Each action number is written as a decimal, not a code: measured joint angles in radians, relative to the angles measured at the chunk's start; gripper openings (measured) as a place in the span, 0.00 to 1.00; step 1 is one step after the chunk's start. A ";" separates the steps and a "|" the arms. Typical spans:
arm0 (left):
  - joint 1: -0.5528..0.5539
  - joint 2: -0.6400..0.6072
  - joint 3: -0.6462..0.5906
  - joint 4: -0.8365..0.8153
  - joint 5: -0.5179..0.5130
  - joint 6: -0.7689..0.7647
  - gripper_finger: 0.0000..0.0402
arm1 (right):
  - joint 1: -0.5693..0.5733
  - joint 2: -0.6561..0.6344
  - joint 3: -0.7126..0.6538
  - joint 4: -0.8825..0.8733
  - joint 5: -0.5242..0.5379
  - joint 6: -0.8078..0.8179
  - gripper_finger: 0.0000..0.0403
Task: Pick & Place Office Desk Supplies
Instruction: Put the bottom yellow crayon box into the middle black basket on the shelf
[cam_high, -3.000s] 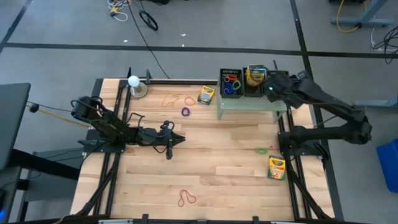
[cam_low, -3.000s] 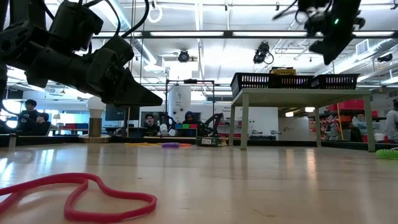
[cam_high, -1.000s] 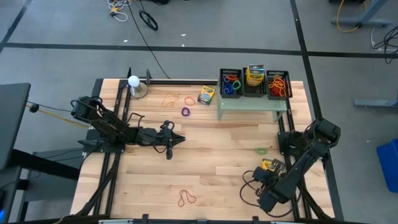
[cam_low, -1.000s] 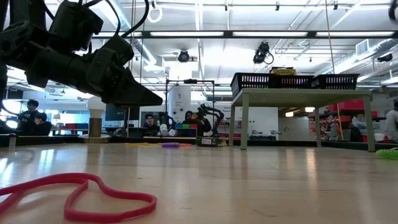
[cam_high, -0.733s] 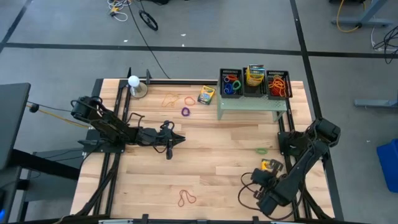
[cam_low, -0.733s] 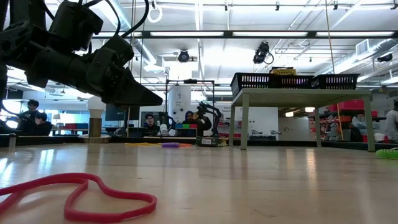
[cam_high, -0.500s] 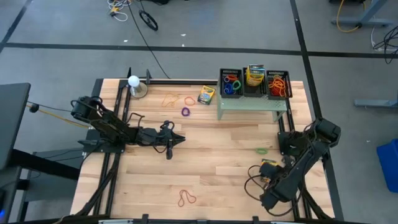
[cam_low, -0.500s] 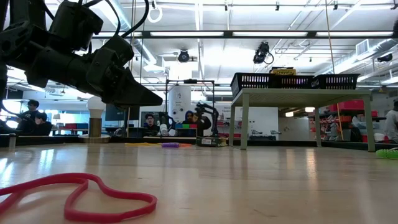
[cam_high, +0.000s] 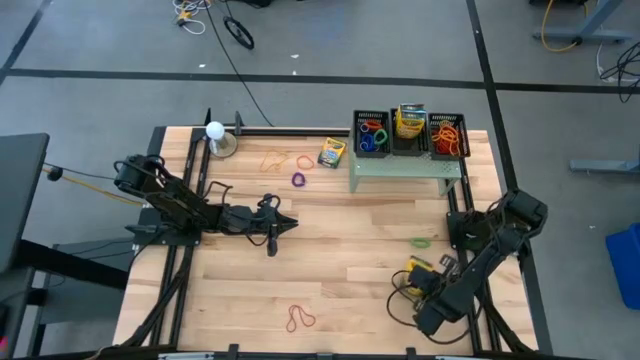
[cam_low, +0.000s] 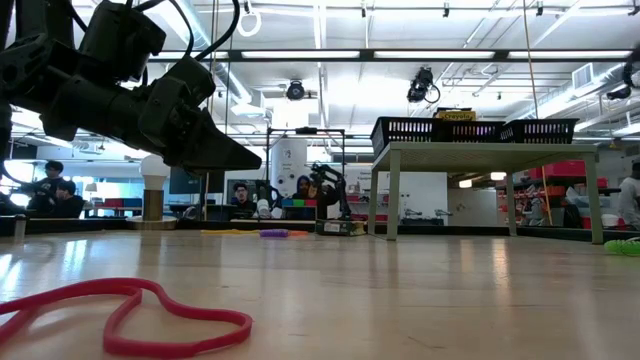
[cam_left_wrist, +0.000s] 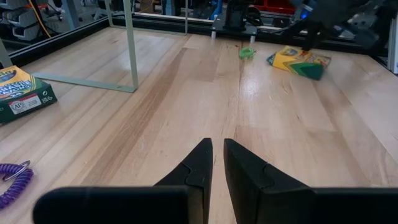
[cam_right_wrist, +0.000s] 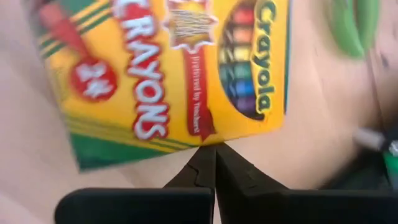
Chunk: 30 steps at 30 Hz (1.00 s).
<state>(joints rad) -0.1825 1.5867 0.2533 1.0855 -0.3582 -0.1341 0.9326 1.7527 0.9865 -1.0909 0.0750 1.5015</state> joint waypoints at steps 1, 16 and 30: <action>0.000 0.000 0.000 0.000 0.000 0.000 0.12 | -0.005 0.000 0.010 0.019 0.027 -0.007 0.01; 0.000 0.000 0.000 0.004 0.000 0.000 0.12 | -0.184 -0.060 0.084 -0.020 0.320 -0.250 0.06; 0.000 0.000 0.000 0.010 0.000 0.000 0.12 | -0.353 -0.394 -0.263 0.405 0.270 -0.452 0.39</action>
<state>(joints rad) -0.1825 1.5867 0.2535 1.0950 -0.3581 -0.1341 0.5797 1.3583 0.7234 -0.6862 0.3454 1.0500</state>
